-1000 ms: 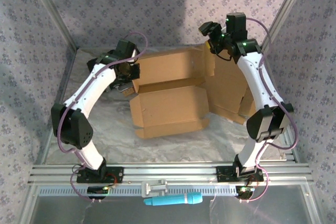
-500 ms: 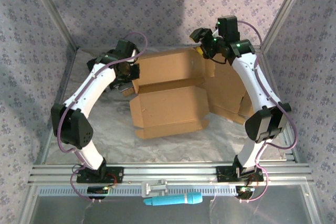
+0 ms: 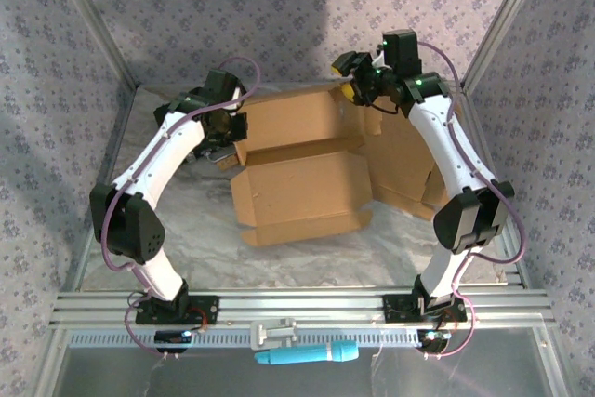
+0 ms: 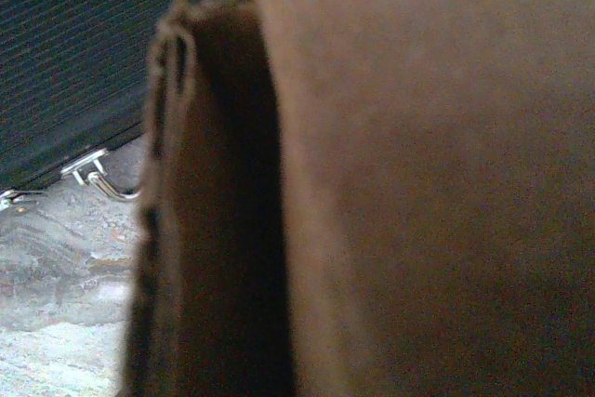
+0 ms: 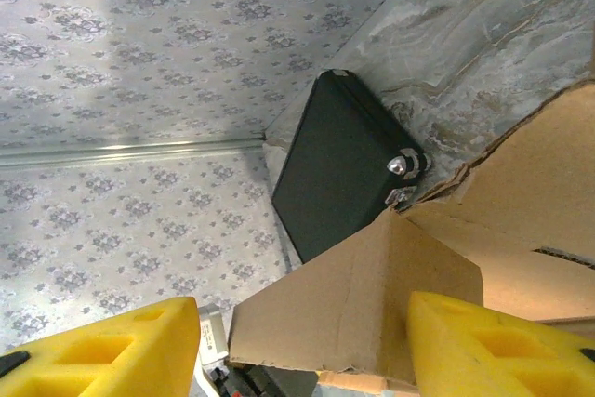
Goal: Fold the paper box
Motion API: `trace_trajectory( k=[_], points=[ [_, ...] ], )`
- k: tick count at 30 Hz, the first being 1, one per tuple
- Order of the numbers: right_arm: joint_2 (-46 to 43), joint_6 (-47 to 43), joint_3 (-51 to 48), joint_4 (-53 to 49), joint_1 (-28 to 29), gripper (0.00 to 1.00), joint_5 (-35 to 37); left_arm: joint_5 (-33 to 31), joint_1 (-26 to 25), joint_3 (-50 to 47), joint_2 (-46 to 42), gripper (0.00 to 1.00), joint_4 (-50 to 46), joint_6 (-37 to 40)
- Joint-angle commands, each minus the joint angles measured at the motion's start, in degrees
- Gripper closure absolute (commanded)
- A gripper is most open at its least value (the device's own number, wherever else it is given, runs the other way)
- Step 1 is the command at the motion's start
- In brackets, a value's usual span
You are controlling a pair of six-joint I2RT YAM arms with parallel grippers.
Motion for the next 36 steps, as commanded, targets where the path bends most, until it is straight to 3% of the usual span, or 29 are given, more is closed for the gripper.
trace_trajectory(
  k=[1, 7, 12, 17, 22, 26, 36],
  points=[
    [-1.0, 1.2, -0.3, 0.9, 0.2, 0.39, -2.3, 1.7, 0.0, 1.3, -1.6, 1.00, -0.2, -0.6],
    [-2.3, 0.3, -2.7, 1.2, -1.6, 0.38, -4.4, 2.3, 0.0, 1.3, -1.9, 1.00, 0.1, -1.3],
    [-5.5, -10.0, -3.1, -8.7, -4.5, 0.38, 0.0, 1.6, 0.5, 2.2, -1.1, 1.00, 0.5, -1.0],
    [-12.2, -17.7, -11.7, -11.7, -6.5, 0.38, 4.3, 1.8, 1.1, 4.3, 0.2, 1.00, 0.5, -0.2],
    [-15.8, -19.7, -22.1, -9.6, -5.6, 0.38, 6.4, 1.9, 1.4, 6.9, 1.9, 1.00, 0.0, 0.3],
    [-15.3, -21.3, -24.9, -7.3, -5.0, 0.38, 8.5, 2.1, 1.4, 8.0, 2.6, 1.00, -0.4, 0.6],
    [-8.1, -24.6, -21.0, -5.2, -4.3, 0.39, 9.3, 2.8, 1.6, 8.8, 3.0, 1.00, -0.8, 0.8]
  ],
)
